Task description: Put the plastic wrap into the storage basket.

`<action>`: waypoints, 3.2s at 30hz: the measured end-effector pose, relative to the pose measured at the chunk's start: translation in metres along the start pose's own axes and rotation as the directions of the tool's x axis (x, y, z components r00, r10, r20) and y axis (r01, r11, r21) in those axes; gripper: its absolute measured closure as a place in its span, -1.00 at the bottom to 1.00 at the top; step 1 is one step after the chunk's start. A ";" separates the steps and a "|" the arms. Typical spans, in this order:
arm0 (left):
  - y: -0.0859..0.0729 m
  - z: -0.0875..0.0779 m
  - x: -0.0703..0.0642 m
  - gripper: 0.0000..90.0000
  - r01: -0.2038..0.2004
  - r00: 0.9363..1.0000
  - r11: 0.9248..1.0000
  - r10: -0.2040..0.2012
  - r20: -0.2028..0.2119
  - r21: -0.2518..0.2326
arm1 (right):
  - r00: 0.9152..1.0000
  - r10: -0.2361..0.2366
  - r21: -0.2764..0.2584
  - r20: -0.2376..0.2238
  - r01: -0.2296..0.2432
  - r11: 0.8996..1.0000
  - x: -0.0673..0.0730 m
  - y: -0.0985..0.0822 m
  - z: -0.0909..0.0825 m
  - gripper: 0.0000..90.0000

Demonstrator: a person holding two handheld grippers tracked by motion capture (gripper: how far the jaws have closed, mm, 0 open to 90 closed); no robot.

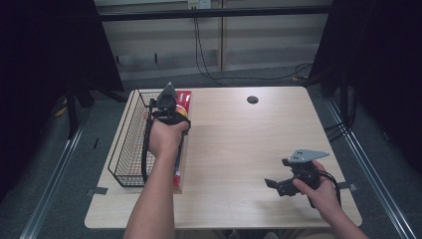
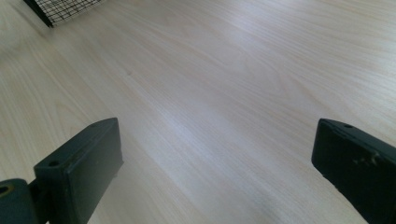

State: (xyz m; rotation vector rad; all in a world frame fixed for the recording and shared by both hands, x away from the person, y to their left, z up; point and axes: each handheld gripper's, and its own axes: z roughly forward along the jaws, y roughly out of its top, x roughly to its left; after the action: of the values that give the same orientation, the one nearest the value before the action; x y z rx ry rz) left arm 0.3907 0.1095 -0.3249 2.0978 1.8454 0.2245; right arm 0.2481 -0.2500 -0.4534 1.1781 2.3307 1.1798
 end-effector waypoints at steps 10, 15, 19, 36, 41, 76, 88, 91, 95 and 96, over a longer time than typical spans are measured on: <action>0.003 -0.006 0.009 -0.01 0.020 1.000 1.000 -0.020 0.006 0.001 | 1.000 0.000 -0.001 0.001 0.000 1.000 -0.001 0.000 0.000 -0.97; 0.003 -0.009 0.014 0.00 0.024 1.000 1.000 -0.024 0.002 0.002 | 1.000 0.001 -0.002 0.005 -0.001 1.000 -0.001 0.000 0.000 -0.97; 0.004 -0.012 0.020 0.00 0.028 1.000 1.000 -0.028 -0.006 -0.002 | 1.000 0.003 -0.003 0.008 -0.003 1.000 -0.001 0.000 0.000 -0.97; 0.003 -0.016 0.049 0.00 0.061 0.998 0.998 -0.061 -0.025 -0.004 | 1.000 0.009 -0.003 0.007 -0.009 1.000 -0.001 0.000 0.000 -0.97; 0.003 -0.018 0.060 -0.01 0.072 0.997 0.997 -0.072 -0.037 -0.008 | 1.000 0.004 -0.003 0.009 -0.004 1.000 -0.001 -0.001 0.000 -0.97; 0.002 -0.018 0.090 -0.01 0.105 0.994 0.995 -0.105 -0.037 -0.004 | 1.000 0.002 0.003 0.005 -0.002 1.000 -0.001 -0.001 0.000 -0.97; -0.001 -0.014 0.106 -0.01 0.128 0.991 0.992 -0.128 -0.041 -0.005 | 1.000 0.000 0.004 0.004 0.000 1.000 -0.001 -0.001 0.001 -0.97; -0.002 -0.012 0.112 -0.01 0.131 0.991 0.991 -0.131 -0.040 -0.004 | 1.000 -0.002 0.005 0.002 0.002 1.000 -0.001 -0.001 0.001 -0.97; -0.002 -0.010 0.114 -0.01 0.131 0.990 0.991 -0.131 -0.046 -0.002 | 1.000 -0.001 0.006 0.004 0.001 1.000 -0.001 -0.001 0.002 -0.97; -0.002 -0.010 0.115 -0.01 0.134 0.990 0.991 -0.133 -0.044 -0.002 | 1.000 -0.002 0.007 0.004 0.002 1.000 -0.001 -0.001 0.002 -0.97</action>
State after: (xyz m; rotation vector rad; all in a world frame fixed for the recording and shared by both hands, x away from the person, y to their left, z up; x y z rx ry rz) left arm 0.4019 0.2243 -0.3286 1.9751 2.0028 0.2384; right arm 0.2489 -0.2504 -0.4556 1.1791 2.3345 1.1690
